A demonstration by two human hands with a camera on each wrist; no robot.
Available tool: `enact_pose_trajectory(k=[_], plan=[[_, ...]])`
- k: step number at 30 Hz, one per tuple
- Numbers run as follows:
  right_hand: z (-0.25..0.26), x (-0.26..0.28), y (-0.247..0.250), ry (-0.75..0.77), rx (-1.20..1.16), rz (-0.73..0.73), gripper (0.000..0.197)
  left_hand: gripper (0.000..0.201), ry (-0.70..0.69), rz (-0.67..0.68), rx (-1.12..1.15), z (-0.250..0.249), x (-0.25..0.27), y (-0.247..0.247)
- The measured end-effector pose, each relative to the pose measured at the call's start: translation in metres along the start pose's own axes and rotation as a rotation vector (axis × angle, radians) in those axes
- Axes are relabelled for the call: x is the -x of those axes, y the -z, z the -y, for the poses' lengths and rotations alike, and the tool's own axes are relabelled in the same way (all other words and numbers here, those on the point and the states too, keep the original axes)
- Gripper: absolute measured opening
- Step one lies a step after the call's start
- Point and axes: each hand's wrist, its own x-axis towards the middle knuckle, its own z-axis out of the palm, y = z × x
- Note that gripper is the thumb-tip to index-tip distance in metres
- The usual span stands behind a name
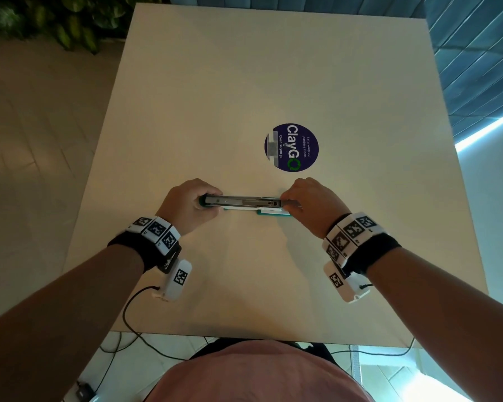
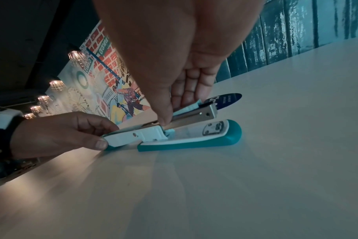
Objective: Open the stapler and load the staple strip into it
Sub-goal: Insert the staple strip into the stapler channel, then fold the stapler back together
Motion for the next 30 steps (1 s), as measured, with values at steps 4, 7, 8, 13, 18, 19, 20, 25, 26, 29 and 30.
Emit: enact_pose_trajectory(k=[4, 7, 8, 13, 18, 19, 20, 25, 26, 29, 30], plan=[[-0.002, 0.003, -0.002, 0.007, -0.01, -0.014, 0.027, 0.026, 0.002, 0.003, 0.006, 0.001, 0.0, 0.002], [-0.005, 0.005, -0.005, 0.009, -0.055, -0.039, 0.026, 0.026, 0.01, 0.009, 0.011, 0.0, 0.0, 0.002], [-0.006, 0.005, -0.006, 0.006, -0.067, -0.041, 0.026, 0.026, 0.013, 0.01, 0.012, -0.001, 0.0, 0.002], [-0.015, 0.008, -0.011, -0.092, -0.182, -0.086, 0.043, 0.026, 0.029, 0.016, 0.013, -0.003, 0.0, 0.003], [-0.03, 0.019, -0.017, -0.202, -0.252, -0.141, 0.053, 0.035, 0.031, 0.086, -0.034, -0.003, -0.002, 0.008], [-0.032, 0.021, -0.019, -0.218, -0.263, -0.144, 0.051, 0.038, 0.029, 0.094, -0.05, -0.002, -0.002, 0.009], [-0.034, 0.022, -0.021, -0.225, -0.281, -0.158, 0.048, 0.038, 0.033, 0.096, -0.067, -0.002, -0.002, 0.011], [-0.036, 0.025, -0.026, -0.242, -0.349, -0.206, 0.043, 0.035, 0.065, 0.108, -0.047, -0.009, -0.002, 0.027], [-0.037, 0.024, -0.025, -0.245, -0.351, -0.203, 0.043, 0.035, 0.062, 0.112, -0.031, -0.012, -0.003, 0.031], [-0.038, 0.022, -0.024, -0.254, -0.366, -0.19, 0.043, 0.036, 0.04, 0.11, 0.05, -0.03, -0.006, 0.044], [-0.038, 0.022, -0.023, -0.255, -0.37, -0.187, 0.043, 0.036, 0.03, 0.112, 0.091, -0.039, -0.008, 0.047]])
